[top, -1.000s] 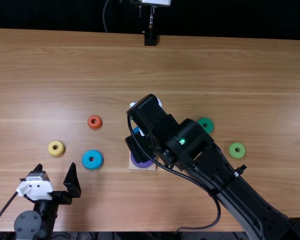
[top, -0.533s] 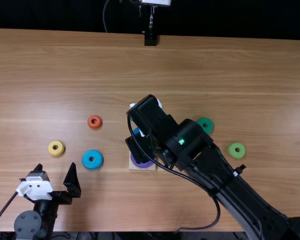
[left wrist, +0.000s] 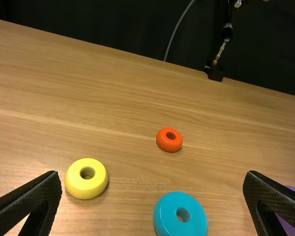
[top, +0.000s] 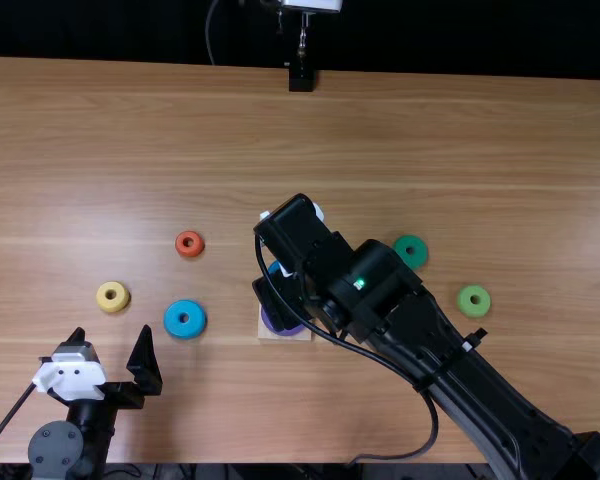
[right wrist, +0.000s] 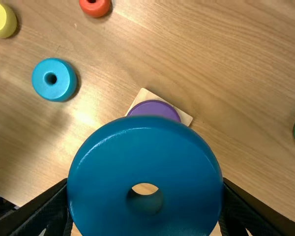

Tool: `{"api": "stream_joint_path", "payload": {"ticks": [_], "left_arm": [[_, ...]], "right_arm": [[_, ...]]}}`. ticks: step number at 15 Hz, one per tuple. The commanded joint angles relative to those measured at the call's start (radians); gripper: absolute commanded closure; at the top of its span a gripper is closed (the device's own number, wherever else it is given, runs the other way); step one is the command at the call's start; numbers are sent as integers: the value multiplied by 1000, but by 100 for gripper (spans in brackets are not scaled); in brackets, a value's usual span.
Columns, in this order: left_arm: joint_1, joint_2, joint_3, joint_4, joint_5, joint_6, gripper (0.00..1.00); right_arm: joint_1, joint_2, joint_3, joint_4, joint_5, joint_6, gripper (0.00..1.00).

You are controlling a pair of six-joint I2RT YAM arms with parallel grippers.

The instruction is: Build the Hanoi tower: stack the rings onto the peg from bottom to top in this color order: purple, dark blue, light blue, dark green, light green, yellow, orange.

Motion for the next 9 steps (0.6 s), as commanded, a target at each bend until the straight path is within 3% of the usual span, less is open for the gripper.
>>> {"api": "stream_joint_path", "payload": {"ticks": [1, 9], "left_arm": [[2, -12, -55, -19, 12, 4, 0], [2, -12, -55, -19, 12, 4, 0]], "right_arm": [[6, -22, -9, 6, 2, 6, 100], [8, 9, -7, 6, 2, 6, 100]]}}
